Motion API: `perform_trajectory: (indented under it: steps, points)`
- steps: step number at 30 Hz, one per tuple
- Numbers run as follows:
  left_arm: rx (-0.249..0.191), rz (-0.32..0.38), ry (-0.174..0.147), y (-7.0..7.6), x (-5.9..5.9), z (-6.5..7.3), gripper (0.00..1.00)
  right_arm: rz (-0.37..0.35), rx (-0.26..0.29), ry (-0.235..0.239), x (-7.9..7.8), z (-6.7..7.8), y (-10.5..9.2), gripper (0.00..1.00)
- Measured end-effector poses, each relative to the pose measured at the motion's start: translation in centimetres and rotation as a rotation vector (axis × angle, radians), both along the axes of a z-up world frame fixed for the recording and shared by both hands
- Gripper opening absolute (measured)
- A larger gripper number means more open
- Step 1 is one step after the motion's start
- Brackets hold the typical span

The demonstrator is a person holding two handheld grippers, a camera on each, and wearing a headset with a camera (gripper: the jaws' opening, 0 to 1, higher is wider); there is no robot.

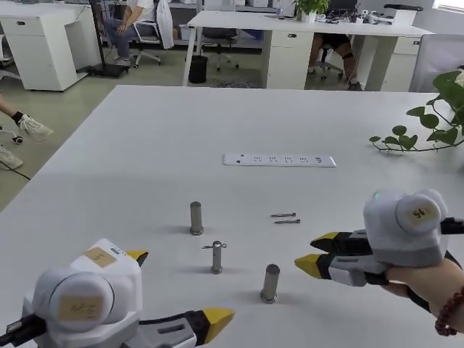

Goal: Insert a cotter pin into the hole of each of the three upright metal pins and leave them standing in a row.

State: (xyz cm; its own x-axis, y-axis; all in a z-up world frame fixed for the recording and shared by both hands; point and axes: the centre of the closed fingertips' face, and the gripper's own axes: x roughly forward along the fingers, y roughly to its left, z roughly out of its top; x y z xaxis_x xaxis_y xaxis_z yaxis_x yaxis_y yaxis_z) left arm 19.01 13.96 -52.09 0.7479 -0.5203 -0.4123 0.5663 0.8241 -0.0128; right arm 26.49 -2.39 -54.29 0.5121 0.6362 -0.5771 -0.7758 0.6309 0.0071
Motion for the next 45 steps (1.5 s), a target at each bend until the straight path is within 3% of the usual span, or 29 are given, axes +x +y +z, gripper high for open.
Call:
perform_trajectory:
  steps: [10, 15, 29, 37, 45]
  points:
    - [-0.002, -0.01, 0.0, -0.4, 0.0, -0.1, 0.88, -0.003, -0.028, 0.03, 2.7, -0.7, 0.2, 0.23]
    - [0.016, -0.016, 0.016, -0.4, -0.1, -0.7, 0.85, 0.003, -0.053, 0.046, 4.1, -1.5, 0.5, 0.23]
    - [-0.01, -0.02, 0.021, -0.9, -0.1, -0.7, 0.9, -0.002, -0.132, 0.079, 7.8, -3.2, 0.0, 0.22]
    - [-0.028, -0.029, 0.025, -1.2, -0.1, -0.7, 0.93, 0.046, -0.225, 0.082, 9.3, -4.2, -0.5, 0.21]
    - [-0.033, -0.032, 0.025, -1.2, 0.0, -0.7, 0.94, 0.092, -0.265, 0.089, 10.3, -5.0, -0.1, 0.18]
